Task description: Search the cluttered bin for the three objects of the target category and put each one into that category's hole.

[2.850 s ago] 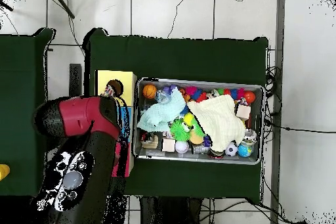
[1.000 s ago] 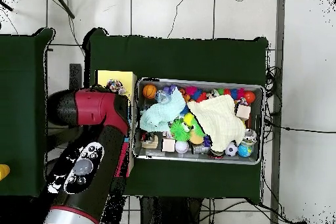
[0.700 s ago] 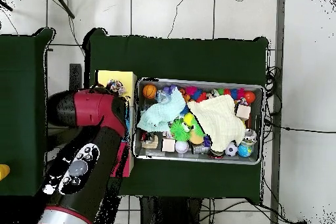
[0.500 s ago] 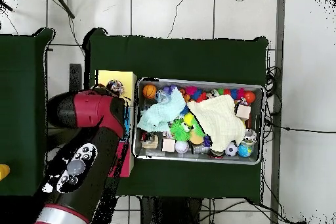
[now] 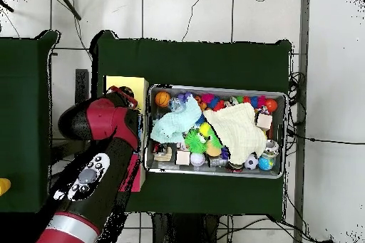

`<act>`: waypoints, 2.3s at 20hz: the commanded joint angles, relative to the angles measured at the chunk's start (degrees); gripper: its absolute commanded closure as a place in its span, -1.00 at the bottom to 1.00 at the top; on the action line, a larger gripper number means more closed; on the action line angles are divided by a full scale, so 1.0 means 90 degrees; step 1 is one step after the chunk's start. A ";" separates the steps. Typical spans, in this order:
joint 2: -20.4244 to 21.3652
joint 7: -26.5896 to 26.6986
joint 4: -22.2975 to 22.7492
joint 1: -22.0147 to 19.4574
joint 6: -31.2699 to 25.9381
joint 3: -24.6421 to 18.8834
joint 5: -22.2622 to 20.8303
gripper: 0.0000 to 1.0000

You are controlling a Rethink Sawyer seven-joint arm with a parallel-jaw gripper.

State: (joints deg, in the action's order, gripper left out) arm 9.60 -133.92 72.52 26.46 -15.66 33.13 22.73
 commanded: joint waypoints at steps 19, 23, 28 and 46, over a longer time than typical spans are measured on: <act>-0.0522 0.0190 0.0396 -0.0553 -0.1042 -0.0959 -0.0623 -1.00; -0.0069 0.0534 0.0507 -0.0683 -0.1764 -0.1093 -0.0760 -1.00; 0.0344 0.0726 0.0542 -0.0763 -0.2576 -0.1227 -0.0921 -1.00; 0.1145 0.0538 0.0971 -0.0913 -0.3556 -0.1770 -0.1343 -1.00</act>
State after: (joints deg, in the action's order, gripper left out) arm 18.95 -133.93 71.98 19.59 -33.37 23.21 16.62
